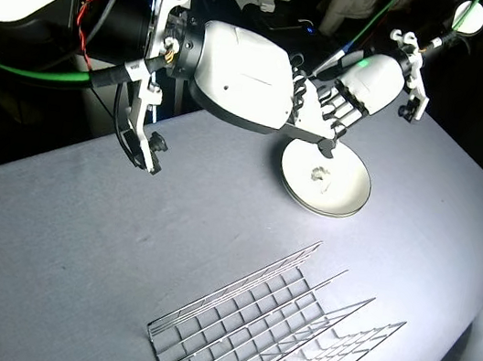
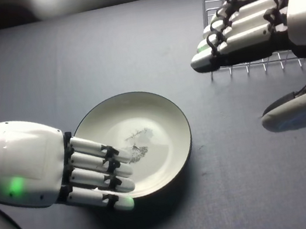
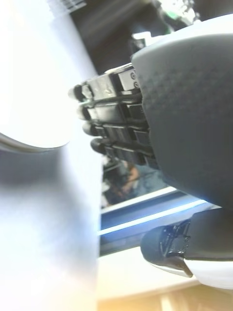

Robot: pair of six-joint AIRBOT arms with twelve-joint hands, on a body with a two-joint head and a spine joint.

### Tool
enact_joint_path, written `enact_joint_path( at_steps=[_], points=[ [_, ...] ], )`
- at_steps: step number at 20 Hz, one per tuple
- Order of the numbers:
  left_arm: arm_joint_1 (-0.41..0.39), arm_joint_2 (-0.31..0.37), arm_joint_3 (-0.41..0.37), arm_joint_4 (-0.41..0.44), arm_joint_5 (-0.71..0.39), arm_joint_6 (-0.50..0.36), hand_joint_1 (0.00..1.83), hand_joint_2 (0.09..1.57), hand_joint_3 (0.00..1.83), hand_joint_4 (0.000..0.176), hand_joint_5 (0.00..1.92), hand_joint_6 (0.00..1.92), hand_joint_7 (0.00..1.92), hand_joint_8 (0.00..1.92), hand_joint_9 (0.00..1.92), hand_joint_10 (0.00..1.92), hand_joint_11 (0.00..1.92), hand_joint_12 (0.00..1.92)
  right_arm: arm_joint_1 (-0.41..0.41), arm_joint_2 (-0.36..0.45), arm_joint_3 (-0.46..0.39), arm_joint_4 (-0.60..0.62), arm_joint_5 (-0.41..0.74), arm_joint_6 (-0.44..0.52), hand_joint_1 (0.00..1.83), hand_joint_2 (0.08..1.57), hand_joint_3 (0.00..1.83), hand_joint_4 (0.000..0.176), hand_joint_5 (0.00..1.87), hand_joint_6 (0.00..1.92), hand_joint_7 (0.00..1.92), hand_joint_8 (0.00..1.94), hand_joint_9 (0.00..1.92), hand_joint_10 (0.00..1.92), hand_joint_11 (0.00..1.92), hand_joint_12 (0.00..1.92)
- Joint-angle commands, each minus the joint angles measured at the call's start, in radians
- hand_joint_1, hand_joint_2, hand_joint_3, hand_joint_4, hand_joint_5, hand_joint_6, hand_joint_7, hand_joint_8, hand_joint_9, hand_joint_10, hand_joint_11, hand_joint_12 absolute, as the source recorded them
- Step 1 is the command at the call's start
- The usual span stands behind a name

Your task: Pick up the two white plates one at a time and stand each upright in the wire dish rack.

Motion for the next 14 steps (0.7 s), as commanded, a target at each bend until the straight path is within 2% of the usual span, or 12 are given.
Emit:
enact_joint_path(
  at_steps=[1, 2, 4, 6, 9, 12, 13, 14],
  points=[
    [-0.003, -0.008, 0.011, -0.059, -0.031, 0.006, 0.00, 1.08, 0.01, 0.000, 0.00, 0.00, 0.00, 0.00, 0.00, 0.00, 0.00, 0.00, 0.016, 0.003, -0.002, 0.042, 0.082, 0.002, 0.18, 1.19, 0.00, 0.000, 0.31, 0.01, 0.31, 0.01, 0.28, 0.01, 0.00, 0.64],
    [-0.003, -0.016, 0.021, -0.059, -0.031, 0.008, 0.00, 1.08, 0.01, 0.000, 0.00, 0.00, 0.00, 0.00, 0.00, 0.00, 0.00, 0.00, 0.014, 0.002, -0.003, 0.028, 0.084, 0.002, 0.13, 1.25, 0.01, 0.000, 0.31, 0.00, 0.28, 0.00, 0.24, 0.00, 0.00, 0.54],
    [-0.005, -0.037, 0.054, -0.058, -0.032, 0.012, 0.00, 1.06, 0.00, 0.000, 0.00, 0.00, 0.00, 0.00, 0.00, 0.00, 0.00, 0.00, 0.013, -0.001, -0.008, -0.008, 0.084, 0.002, 0.15, 1.25, 0.00, 0.000, 0.28, 0.00, 0.27, 0.00, 0.25, 0.01, 0.00, 0.57],
    [-0.006, -0.054, 0.086, -0.055, -0.034, 0.014, 0.00, 1.07, 0.00, 0.000, 0.00, 0.00, 0.00, 0.00, 0.00, 0.00, 0.00, 0.00, 0.013, -0.005, -0.013, -0.008, 0.085, 0.002, 0.19, 1.25, 0.00, 0.000, 0.35, 0.02, 0.31, 0.01, 0.27, 0.01, 0.00, 0.50],
    [-0.011, -0.068, 0.119, -0.038, -0.036, 0.013, 0.00, 1.07, 0.00, 0.000, 0.00, 0.00, 0.00, 0.00, 0.00, 0.00, 0.00, 0.00, 0.006, -0.004, -0.014, -0.019, 0.089, 0.002, 0.13, 1.26, 0.00, 0.000, 0.33, 0.01, 0.31, 0.01, 0.27, 0.01, 0.00, 0.53],
    [-0.012, -0.080, 0.157, -0.033, -0.042, 0.013, 0.00, 1.08, 0.00, 0.000, 0.00, 0.00, 0.00, 0.00, 0.00, 0.00, 0.00, 0.00, 0.000, -0.003, -0.015, -0.032, 0.094, 0.002, 0.21, 1.21, 0.00, 0.000, 0.32, 0.01, 0.29, 0.00, 0.26, 0.00, 0.00, 0.60],
    [-0.012, -0.083, 0.168, -0.033, -0.044, 0.013, 0.00, 1.08, 0.01, 0.000, 0.00, 0.00, 0.00, 0.00, 0.00, 0.00, 0.00, 0.00, -0.004, -0.002, -0.015, -0.032, 0.096, 0.002, 0.16, 1.22, 0.00, 0.000, 0.29, 0.00, 0.26, 0.00, 0.23, 0.00, 0.00, 0.53],
    [-0.012, -0.088, 0.181, -0.033, -0.047, 0.014, 0.00, 1.09, 0.01, 0.000, 0.00, 0.00, 0.00, 0.00, 0.00, 0.00, 0.00, 0.00, -0.010, 0.000, -0.015, -0.039, 0.109, 0.001, 0.16, 1.22, 0.00, 0.000, 0.34, 0.01, 0.33, 0.01, 0.29, 0.01, 0.00, 0.63]
  ],
)
